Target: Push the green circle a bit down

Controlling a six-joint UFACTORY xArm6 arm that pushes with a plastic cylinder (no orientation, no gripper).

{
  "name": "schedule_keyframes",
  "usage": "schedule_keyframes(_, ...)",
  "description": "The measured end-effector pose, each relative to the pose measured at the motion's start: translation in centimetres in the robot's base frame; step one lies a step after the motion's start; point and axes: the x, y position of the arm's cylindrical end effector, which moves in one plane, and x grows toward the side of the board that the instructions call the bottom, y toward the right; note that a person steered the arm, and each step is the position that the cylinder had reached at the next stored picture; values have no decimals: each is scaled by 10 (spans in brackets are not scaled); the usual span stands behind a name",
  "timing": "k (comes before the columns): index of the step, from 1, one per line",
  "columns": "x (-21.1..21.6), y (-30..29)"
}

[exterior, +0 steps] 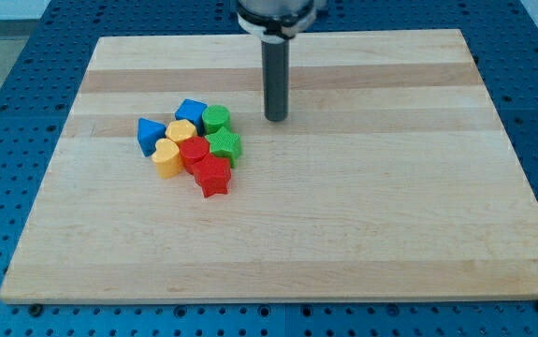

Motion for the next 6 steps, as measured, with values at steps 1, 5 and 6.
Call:
schedule_keyframes(1, -8, -19)
schedule_keyframes(5, 4, -47)
schedule_keyframes(6, 17, -54)
